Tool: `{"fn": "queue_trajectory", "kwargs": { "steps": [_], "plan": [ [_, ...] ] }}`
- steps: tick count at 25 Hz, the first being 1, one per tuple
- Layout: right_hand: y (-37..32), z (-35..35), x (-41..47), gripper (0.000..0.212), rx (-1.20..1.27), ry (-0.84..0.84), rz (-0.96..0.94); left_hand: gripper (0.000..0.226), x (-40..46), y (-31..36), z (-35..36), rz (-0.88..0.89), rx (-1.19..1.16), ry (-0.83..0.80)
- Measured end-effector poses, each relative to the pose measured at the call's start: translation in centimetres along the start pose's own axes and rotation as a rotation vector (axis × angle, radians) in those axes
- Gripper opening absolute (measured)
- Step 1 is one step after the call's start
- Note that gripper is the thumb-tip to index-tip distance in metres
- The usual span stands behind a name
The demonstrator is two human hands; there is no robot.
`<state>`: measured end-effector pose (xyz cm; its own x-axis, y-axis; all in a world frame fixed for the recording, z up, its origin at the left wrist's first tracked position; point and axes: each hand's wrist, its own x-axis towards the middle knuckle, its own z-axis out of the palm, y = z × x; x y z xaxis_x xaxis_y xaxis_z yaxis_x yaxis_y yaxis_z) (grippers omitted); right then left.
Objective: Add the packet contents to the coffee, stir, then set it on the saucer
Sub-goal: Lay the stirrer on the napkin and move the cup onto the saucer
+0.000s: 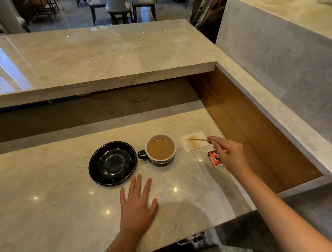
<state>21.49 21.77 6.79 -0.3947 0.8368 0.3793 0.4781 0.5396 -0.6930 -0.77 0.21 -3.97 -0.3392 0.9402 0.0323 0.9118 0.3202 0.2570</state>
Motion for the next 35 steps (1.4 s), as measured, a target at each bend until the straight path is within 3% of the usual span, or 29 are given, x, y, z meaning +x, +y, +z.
{"fn": "queue_trajectory", "kwargs": {
  "steps": [3,5,7,11,16,25,28,35],
  "plan": [
    [0.9,0.9,-0.2,0.026,-0.200,-0.025,-0.358,0.064,0.0,0.0,0.0,-0.004,-0.002,-0.001],
    [1.5,1.3,-0.5,0.032,-0.304,-0.031,-0.486,0.064,0.0,0.0,-0.1,-0.003,-0.006,-0.002],
    [2.4,1.9,-1.0,0.024,-0.367,-0.058,-0.535,0.064,0.0,0.0,-0.2,-0.003,-0.004,-0.002],
    [4.7,2.6,-2.5,0.044,-0.395,-0.169,-0.542,0.064,0.0,0.0,-0.1,-0.011,0.005,-0.012],
    [5.5,2.3,-4.3,0.048,-0.441,-0.320,-0.535,0.065,0.1,-0.1,0.0,-0.013,0.015,-0.023],
    [4.9,3.1,-5.5,0.031,-0.496,-0.458,-0.423,0.064,0.0,0.0,-0.1,-0.014,0.009,-0.017],
    [4.2,2.9,-5.7,0.060,-0.484,-0.477,-0.364,0.064,0.0,0.0,-0.1,-0.017,0.015,-0.017],
    [3.3,2.6,-5.9,0.064,-0.489,-0.522,-0.265,0.064,0.1,-0.1,0.1,-0.007,0.003,-0.011]
  ]
}}
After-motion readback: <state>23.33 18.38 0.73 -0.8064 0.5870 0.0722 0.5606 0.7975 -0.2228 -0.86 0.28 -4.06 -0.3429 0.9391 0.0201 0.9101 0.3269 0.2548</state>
